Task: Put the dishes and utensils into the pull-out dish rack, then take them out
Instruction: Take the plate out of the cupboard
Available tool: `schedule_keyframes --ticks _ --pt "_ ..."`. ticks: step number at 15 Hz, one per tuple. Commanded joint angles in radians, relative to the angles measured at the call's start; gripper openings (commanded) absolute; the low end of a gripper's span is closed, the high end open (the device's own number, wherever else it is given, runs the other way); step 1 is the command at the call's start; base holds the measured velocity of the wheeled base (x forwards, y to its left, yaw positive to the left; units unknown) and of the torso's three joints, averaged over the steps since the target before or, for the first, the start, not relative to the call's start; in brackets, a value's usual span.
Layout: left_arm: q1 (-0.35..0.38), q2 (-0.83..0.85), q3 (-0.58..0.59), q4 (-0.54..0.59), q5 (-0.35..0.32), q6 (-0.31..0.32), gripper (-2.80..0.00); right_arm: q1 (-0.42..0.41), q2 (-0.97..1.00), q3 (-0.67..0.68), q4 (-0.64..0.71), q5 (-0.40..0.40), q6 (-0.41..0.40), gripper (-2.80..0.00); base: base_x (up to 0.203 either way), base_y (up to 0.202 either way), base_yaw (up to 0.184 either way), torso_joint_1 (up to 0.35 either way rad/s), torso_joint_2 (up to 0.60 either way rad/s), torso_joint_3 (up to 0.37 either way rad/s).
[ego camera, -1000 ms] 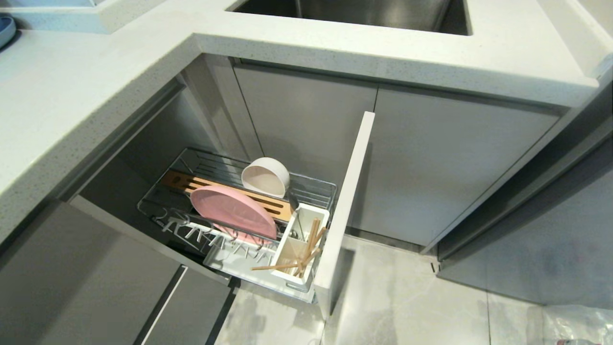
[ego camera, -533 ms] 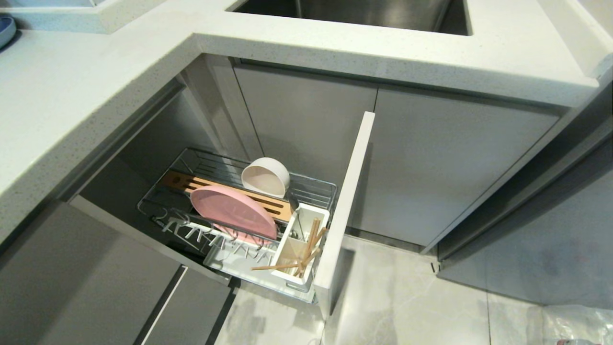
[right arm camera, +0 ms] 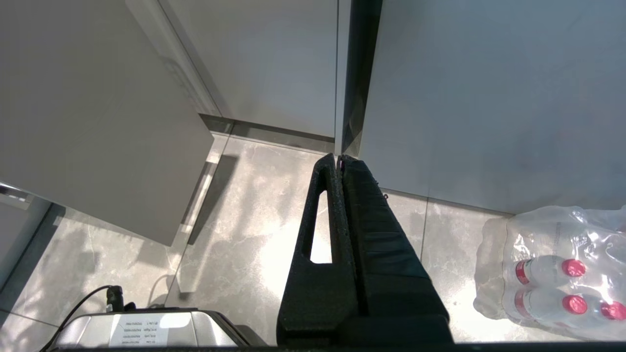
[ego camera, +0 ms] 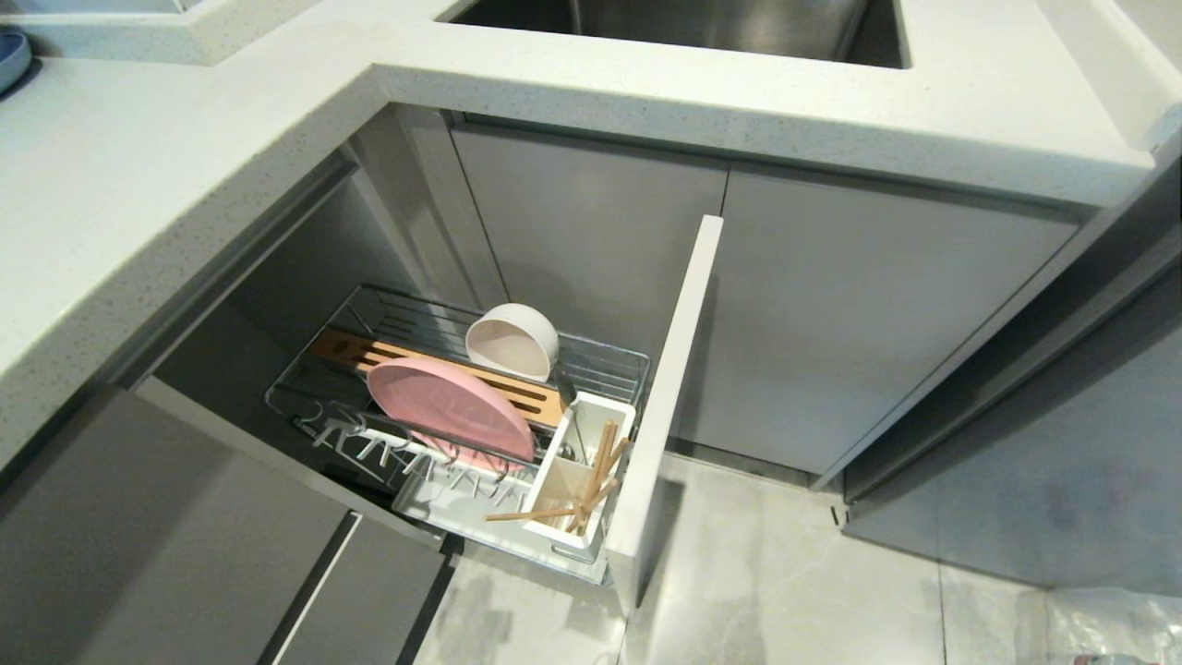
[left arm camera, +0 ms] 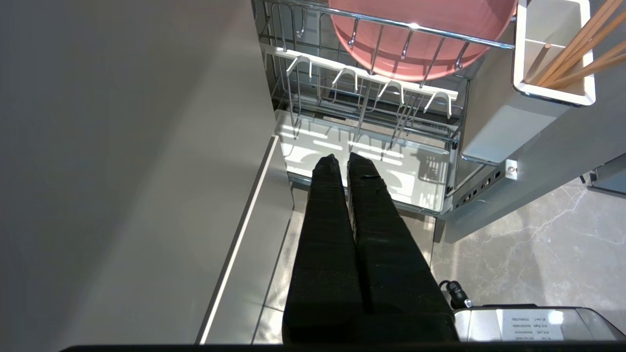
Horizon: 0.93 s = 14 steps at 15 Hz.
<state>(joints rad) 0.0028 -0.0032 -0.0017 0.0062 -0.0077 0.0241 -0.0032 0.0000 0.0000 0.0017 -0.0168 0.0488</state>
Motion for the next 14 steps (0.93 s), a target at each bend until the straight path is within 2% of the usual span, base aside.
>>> schedule_keyframes --ticks 1,10,12,14 --pt "0.0 0.0 0.0 0.0 0.0 0.0 -2.8 0.0 0.0 0.002 0.0 0.0 0.0 -2.8 0.0 0.0 0.0 0.0 0.0 0.0" --pt "0.0 0.0 -0.014 -0.003 0.001 0.01 -2.8 0.0 0.0 0.002 0.0 0.0 0.0 -2.8 0.0 0.0 0.0 0.0 0.0 0.0" --pt "0.0 -0.001 -0.089 0.018 0.006 0.018 -2.8 0.0 0.0 0.002 0.0 0.0 0.0 -2.8 0.0 0.0 0.0 0.0 0.0 0.0" --pt "0.0 0.006 -0.239 0.093 0.009 0.018 -2.8 0.0 0.0 0.002 0.0 0.0 0.0 -2.8 0.0 0.0 0.0 0.0 0.0 0.0"
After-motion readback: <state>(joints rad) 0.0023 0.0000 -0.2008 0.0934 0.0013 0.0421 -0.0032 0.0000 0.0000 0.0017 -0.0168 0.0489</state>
